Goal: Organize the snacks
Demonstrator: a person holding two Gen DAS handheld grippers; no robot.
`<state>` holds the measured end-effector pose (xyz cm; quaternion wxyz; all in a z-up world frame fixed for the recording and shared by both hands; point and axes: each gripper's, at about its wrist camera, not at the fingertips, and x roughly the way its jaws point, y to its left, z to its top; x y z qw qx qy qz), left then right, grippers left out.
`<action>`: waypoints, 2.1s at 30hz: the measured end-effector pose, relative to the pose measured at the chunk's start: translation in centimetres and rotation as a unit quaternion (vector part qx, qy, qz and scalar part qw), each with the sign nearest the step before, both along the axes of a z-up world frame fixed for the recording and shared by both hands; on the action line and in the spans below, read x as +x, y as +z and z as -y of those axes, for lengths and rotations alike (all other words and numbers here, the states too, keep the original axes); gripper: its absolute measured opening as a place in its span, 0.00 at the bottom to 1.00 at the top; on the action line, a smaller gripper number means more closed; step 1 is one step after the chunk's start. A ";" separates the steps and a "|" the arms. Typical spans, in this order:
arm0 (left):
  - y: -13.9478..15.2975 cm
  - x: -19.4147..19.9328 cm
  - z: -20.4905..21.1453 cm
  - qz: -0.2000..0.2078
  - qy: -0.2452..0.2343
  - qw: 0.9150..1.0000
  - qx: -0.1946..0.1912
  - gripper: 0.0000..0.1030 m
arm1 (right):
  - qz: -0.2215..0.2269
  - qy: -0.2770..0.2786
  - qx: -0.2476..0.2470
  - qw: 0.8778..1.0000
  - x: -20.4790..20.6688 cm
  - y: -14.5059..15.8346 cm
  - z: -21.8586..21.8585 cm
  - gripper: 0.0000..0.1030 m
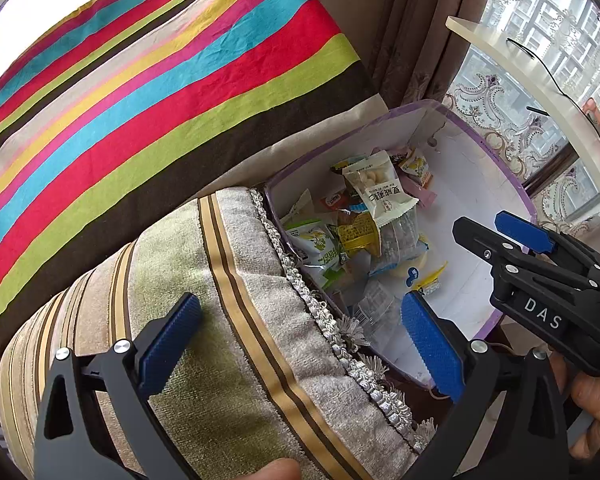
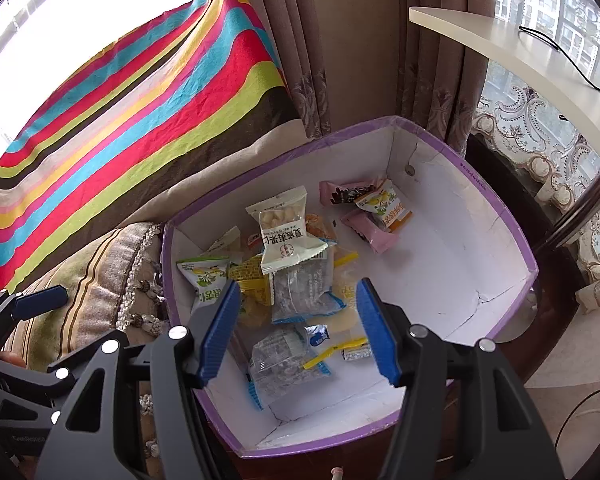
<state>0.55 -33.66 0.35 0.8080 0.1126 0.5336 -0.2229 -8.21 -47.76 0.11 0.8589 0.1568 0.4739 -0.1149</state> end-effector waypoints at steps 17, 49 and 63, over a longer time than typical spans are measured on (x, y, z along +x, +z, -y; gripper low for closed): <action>0.0 0.0 0.1 -0.001 0.000 1.000 0.000 0.95 | -0.004 -0.006 0.000 1.000 -0.6 -0.2 0.4 0.63; 0.0 0.0 0.2 -0.001 0.000 1.000 0.001 0.95 | -0.005 -0.009 0.002 1.000 -0.8 -0.3 0.4 0.63; 1.7 0.9 -2.4 -0.010 0.012 0.998 -0.060 0.95 | 0.003 -0.005 -0.019 1.000 -0.7 1.5 -0.8 0.63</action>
